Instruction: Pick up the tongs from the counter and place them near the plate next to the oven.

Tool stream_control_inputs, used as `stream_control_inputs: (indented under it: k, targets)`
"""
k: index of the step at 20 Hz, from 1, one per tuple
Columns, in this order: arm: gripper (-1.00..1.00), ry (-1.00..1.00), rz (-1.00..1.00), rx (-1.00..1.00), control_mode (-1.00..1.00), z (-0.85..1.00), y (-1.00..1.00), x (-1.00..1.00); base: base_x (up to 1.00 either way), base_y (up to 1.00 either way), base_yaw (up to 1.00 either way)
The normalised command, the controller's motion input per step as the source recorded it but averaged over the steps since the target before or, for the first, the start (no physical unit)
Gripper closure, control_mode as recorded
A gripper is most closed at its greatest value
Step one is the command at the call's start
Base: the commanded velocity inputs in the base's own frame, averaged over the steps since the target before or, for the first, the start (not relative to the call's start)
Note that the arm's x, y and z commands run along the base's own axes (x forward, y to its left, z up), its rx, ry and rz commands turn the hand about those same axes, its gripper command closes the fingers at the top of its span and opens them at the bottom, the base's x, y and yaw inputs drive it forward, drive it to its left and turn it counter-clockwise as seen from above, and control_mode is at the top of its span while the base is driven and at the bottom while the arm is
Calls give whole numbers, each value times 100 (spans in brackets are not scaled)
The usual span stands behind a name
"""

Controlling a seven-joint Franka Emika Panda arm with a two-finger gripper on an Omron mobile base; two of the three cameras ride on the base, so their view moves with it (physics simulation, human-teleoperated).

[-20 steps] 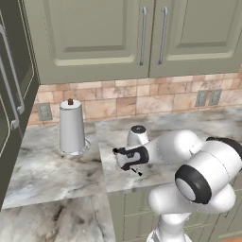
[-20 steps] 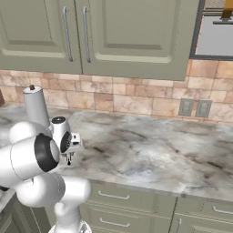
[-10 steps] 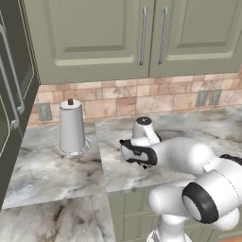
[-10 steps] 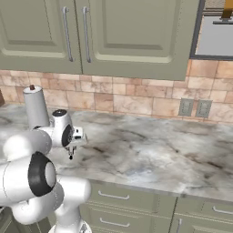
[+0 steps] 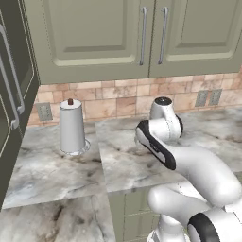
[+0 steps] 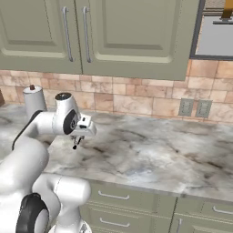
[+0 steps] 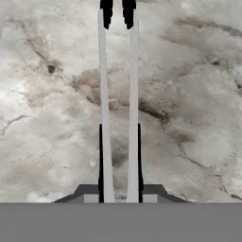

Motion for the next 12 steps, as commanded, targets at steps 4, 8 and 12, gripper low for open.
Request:
stream_control_inputs:
  k: [4,8,12]
  targets:
    - [100,14,-17,0,-100,69,-31,-46,0,0,0]
    - [100,8,-4,0,-100,92,-22,-67,0,0,0]
    - [100,1,-2,0,-100,90,-13,-76,0,0,0]
